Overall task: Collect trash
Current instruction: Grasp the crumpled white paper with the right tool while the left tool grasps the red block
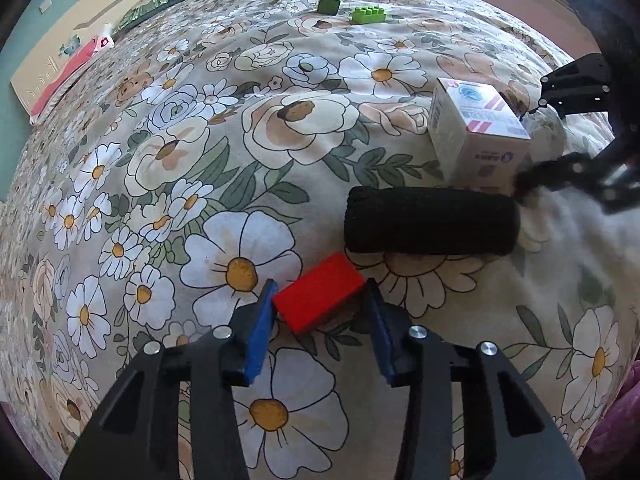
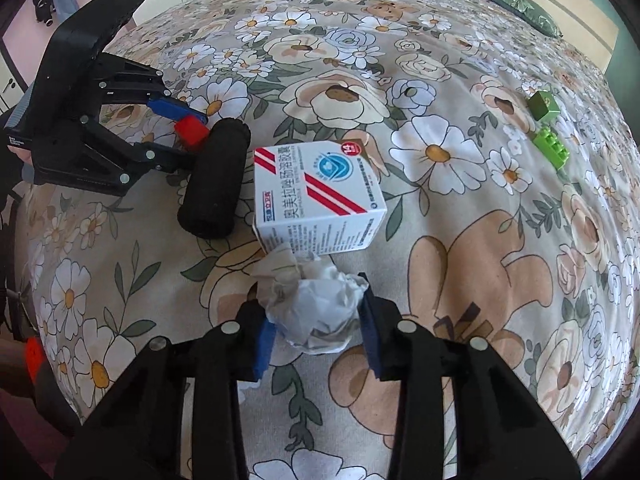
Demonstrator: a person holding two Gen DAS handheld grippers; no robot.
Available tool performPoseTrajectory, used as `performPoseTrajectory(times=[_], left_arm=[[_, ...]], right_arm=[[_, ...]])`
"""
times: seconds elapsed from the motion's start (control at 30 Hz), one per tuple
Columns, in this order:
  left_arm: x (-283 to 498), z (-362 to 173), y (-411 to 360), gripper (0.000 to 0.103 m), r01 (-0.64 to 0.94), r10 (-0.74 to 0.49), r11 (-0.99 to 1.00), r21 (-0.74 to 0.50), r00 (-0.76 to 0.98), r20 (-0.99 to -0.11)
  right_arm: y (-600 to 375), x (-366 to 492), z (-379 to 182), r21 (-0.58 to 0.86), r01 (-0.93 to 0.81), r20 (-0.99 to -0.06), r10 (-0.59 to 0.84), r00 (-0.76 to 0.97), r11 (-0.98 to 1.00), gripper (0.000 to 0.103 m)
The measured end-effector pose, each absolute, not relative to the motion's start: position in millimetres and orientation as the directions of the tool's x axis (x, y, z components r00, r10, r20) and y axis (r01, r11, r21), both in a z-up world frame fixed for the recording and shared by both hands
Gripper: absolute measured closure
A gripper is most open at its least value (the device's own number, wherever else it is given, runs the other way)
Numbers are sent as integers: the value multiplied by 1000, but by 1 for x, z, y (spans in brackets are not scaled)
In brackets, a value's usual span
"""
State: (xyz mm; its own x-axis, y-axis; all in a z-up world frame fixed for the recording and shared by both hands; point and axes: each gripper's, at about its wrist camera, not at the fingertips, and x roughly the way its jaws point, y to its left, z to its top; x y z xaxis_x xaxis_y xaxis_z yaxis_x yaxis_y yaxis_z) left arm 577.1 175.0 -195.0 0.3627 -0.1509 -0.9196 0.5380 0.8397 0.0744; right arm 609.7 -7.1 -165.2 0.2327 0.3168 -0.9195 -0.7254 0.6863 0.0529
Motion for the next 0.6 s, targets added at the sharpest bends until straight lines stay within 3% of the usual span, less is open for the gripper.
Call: performPoseTrajectory(times=[0.33, 0.6], left_arm=[[554, -177, 169, 58, 472, -97, 875, 106, 386, -917], [522, -109, 160, 58, 439, -101, 889, 130, 466, -879]], right_arm=[[-23, 591, -141, 57, -703, -911, 325, 254, 709, 67], [-39, 561, -75, 0, -689, -882, 325, 342, 724, 67]])
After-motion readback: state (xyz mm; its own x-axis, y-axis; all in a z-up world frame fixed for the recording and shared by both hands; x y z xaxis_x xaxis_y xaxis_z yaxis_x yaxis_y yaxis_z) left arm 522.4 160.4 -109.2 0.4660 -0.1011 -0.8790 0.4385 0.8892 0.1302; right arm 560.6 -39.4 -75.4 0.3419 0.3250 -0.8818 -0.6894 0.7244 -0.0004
